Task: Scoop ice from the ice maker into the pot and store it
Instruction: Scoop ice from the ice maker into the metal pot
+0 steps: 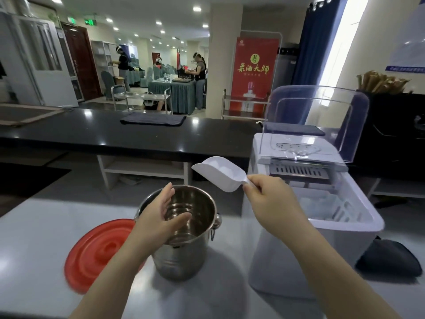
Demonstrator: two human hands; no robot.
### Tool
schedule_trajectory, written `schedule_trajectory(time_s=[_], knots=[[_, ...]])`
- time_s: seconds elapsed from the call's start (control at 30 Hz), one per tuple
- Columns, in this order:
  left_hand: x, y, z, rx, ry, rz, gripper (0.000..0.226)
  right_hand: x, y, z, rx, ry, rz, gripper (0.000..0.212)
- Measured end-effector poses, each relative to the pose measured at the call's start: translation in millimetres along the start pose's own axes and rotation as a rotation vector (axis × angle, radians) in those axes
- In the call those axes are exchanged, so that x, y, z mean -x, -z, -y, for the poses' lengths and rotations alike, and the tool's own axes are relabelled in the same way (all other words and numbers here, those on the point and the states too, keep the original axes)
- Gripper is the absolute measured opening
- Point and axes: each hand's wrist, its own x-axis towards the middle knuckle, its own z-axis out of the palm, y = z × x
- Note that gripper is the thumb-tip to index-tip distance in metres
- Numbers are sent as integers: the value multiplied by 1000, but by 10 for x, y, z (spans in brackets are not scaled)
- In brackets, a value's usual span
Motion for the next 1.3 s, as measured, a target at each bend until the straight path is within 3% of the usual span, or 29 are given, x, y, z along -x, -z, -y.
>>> schedule_trajectory(time_s=[0.13, 0.23, 0.43, 0.7, 0.93, 1.1, 1.3], knots=[[6, 232, 236, -356, -78, -63, 83, -58, -365, 186, 51, -6, 76, 35], [-8, 338, 418, -423, -62, -25, 80, -109, -672, 197, 104, -58, 158, 32], [-60, 334, 582, -426, -18, 23, 89, -179, -1075, 96, 302, -124, 277, 18], [-75, 309, 642, -297, 45, 3, 110, -193, -1141, 155, 574, 128, 202, 38], [-86, 270, 653, -333, 27, 1, 111, -151, -977, 190, 557, 55, 172, 32], [-26, 159, 585, -311, 45, 22, 108, -100, -786, 239, 487, 19, 104, 14], [29, 18, 454, -280, 46, 81, 107, -38, -603, 168, 484, -16, 54, 16]])
